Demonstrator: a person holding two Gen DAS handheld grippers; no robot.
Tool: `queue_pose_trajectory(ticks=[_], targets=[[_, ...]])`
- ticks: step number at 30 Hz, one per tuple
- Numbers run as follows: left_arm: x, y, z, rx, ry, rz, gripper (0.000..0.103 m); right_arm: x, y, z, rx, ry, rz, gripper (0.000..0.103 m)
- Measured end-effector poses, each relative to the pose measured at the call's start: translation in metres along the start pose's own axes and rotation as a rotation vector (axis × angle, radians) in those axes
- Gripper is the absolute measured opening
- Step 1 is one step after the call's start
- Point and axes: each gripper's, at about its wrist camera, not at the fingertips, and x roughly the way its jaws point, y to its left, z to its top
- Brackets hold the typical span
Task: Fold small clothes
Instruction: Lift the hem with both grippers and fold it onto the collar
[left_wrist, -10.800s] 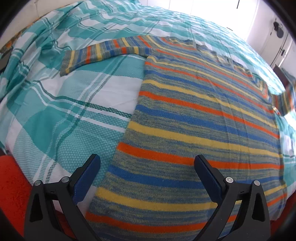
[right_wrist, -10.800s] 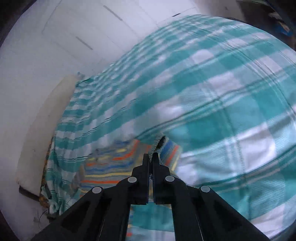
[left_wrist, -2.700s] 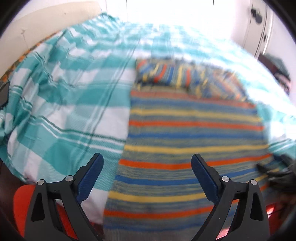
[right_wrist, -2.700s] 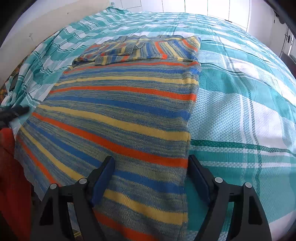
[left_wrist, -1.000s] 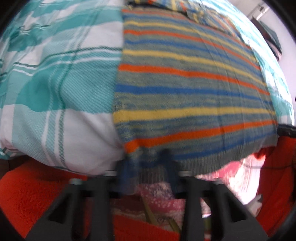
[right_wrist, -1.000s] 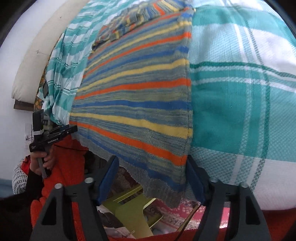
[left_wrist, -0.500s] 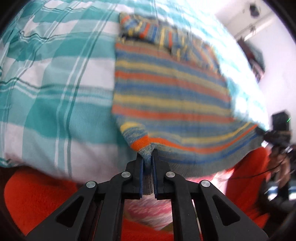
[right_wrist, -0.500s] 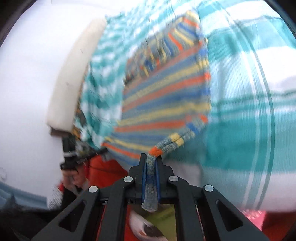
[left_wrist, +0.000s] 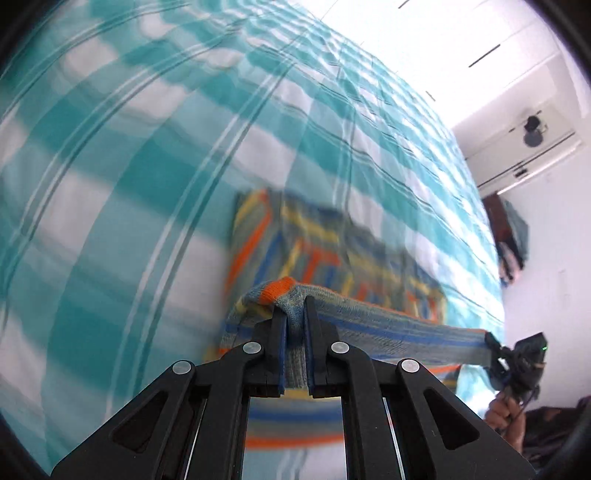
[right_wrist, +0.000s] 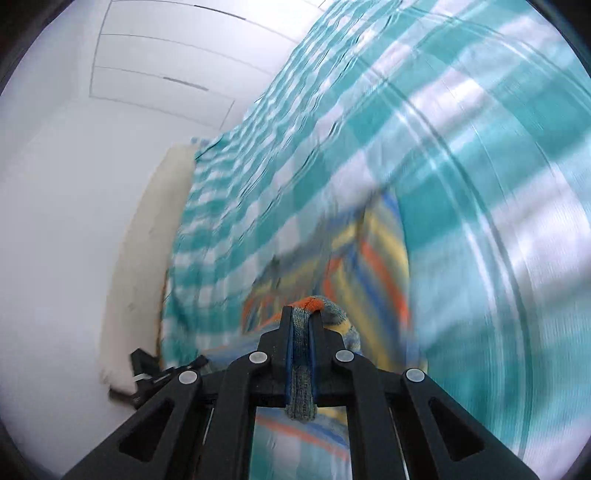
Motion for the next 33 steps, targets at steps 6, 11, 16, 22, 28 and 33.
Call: queue_pose_trajectory(ticks=[6,11,16,22,28,33], targets=[[0.053,0.018,0.046,-0.075,-0.006,0.184,0.041,0.047,-0.032,0.055,0.122,-0.133,-0.157,0.072],[0.022,0.031,-0.004,0.037,-0.05,0.12,0.059,0.036,-0.004,0.032,-0.126,-0.027,-0.141,0.062],[0.009,0.034,-0.072,0.137,-0.029,0.14,0.072,0.044,0.039,-0.055,-0.536,0.194,-0.321,0.06],[0.024,0.027,-0.088,0.185,0.051,0.126,0.003,0.057,0.028,-0.078,-0.554,0.235,-0.397,0.005],[0.01,0.042,-0.092,0.221,0.078,0.087,0.004,0.002,0.045,-0.105,-0.604,0.169,-0.362,0.004],[0.015,0.048,-0.096,0.212,0.102,0.116,0.014,0.027,-0.017,-0.113,-0.423,0.274,-0.404,0.007]])
